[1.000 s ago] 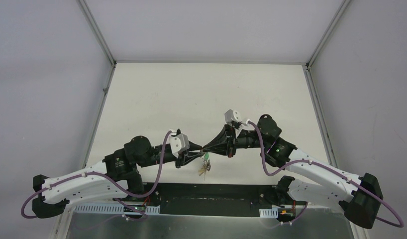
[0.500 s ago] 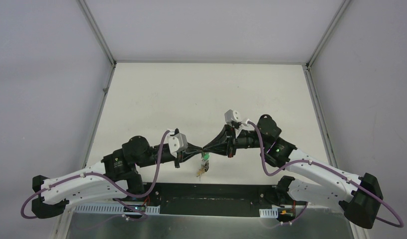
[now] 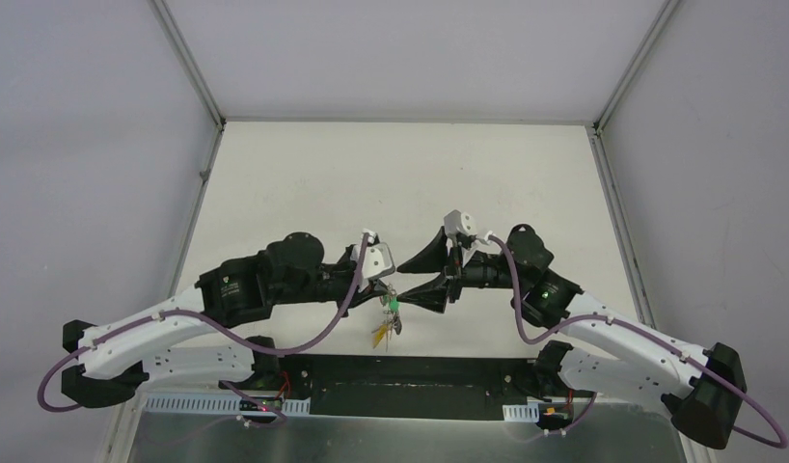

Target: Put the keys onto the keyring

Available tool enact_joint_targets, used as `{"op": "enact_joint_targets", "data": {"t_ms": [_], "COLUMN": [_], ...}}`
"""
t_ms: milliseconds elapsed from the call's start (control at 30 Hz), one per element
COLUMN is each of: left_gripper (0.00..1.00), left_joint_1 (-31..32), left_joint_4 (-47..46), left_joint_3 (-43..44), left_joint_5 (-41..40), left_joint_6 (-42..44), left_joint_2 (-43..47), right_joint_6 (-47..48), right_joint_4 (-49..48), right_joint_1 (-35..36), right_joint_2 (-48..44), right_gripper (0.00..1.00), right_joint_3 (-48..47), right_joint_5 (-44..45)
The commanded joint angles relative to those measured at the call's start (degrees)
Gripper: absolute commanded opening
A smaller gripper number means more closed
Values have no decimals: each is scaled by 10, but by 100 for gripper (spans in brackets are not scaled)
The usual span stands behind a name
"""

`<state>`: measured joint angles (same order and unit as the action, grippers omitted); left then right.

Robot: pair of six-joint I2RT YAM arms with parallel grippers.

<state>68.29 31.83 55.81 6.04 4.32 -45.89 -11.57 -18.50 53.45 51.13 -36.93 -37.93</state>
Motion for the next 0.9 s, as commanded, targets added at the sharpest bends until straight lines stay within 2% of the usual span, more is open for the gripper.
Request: {"op": "enact_joint_targets", "data": {"t_ms": [0,167,300,567,867], "left_gripper": [0,0,0,0,0], "left_joint_1": [4,4,4,4,4], "left_joint_4": [142,294,365,380,358], "left_joint_3": [117,235,300,332,324], "left_joint_5": [5,-1,-2,1,-1], "left_joint_6": [30,47,50,54,48], "left_joint_2": [-50,-131,-182,-217,-212], "right_joint_6": [-1,-24,-45,-69,-70], "right_joint_4": [14,-19,-64,-142,-172], "right_joint_1": [2,5,14,42,60], "right_joint_2": [5,33,52,100,132], "right_gripper": [61,57,47,37,36], "right_joint_3": [-21,-21,-15,-11,-1], "right_joint_5": [8,-5,-3,2,25]}}
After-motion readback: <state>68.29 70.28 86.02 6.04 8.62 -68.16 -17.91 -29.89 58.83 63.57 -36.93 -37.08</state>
